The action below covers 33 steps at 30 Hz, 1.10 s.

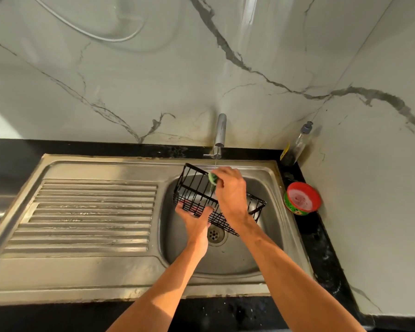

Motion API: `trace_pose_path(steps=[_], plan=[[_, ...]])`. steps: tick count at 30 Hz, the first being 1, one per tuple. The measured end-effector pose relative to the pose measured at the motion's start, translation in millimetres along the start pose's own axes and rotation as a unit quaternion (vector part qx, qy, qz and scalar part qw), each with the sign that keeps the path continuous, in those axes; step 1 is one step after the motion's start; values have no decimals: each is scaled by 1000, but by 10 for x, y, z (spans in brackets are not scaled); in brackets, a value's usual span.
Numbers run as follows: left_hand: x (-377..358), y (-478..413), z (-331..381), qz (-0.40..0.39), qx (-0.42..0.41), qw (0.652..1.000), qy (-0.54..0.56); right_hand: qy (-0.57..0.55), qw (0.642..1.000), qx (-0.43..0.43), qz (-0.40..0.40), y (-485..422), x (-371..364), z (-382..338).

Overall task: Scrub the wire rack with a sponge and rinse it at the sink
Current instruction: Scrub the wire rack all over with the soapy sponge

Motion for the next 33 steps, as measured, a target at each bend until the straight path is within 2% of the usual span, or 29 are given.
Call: trace_pose_path(steps=[1, 4, 5, 7, 8, 9, 11, 12, 15, 16, 18, 19, 22, 23, 26, 27, 30, 31, 33], plan=[[-3, -3, 4, -4, 3, 1000, -7, 0, 1000, 16, -10, -16, -29, -69], [8, 10, 9, -9, 9, 1000, -3, 5, 985, 154, -76, 50, -150, -404], [24, 7, -3, -6, 13, 1000, -5, -5, 987, 146, -62, 3, -124, -366], [46, 7, -21, -4, 13, 1000, -21, -30, 998, 47, 2, -163, -50, -161], [51, 18, -25, -7, 12, 999, -28, -33, 999, 21, 8, -224, -71, -136], [63, 26, -33, -10, 14, 999, -36, -34, 999, 39, -12, -258, -121, -248], [75, 32, -62, -16, 20, 999, -34, -12, 988, 137, -67, -215, -249, -537], [81, 30, -70, -15, 21, 999, -26, -11, 986, 153, -66, -205, -261, -560], [111, -20, -78, -5, 22, 999, -38, -18, 1000, 25, 4, -296, -184, -266], [113, -18, -63, -4, 24, 999, -44, -8, 1000, 27, 6, -304, -175, -280], [150, -8, -51, 1, 33, 999, -35, 4, 994, 107, -33, -251, -244, -466], [163, -18, -45, 3, 33, 999, -25, -5, 992, 117, -37, -237, -243, -478], [184, -73, -8, -1, 18, 999, -31, -27, 999, 21, -7, -317, -190, -260], [191, -68, 8, 1, 13, 999, -36, -9, 999, 43, -24, -317, -217, -280], [209, -51, 42, 5, 16, 1000, -16, 18, 976, 176, -130, -166, -370, -542], [190, -44, 53, 0, 13, 1000, -15, 24, 974, 181, -133, -156, -367, -523], [141, -50, 90, -8, -1, 1000, -28, 35, 994, 65, -77, -235, -345, -284], [135, -38, 95, -10, 3, 1000, -27, 59, 992, 79, -80, -233, -378, -361], [151, -9, 102, -4, 14, 1000, -1, 57, 975, 161, -143, -123, -529, -628]])
Point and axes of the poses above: each hand's wrist, its own y-axis away from the middle knuckle, its own x-axis out of the back of the hand, z = x × y, the point moved 6 cm from there along -y, towards the middle knuckle, and after that the axes turned 10 degrees about x, right-handed, at the moved point
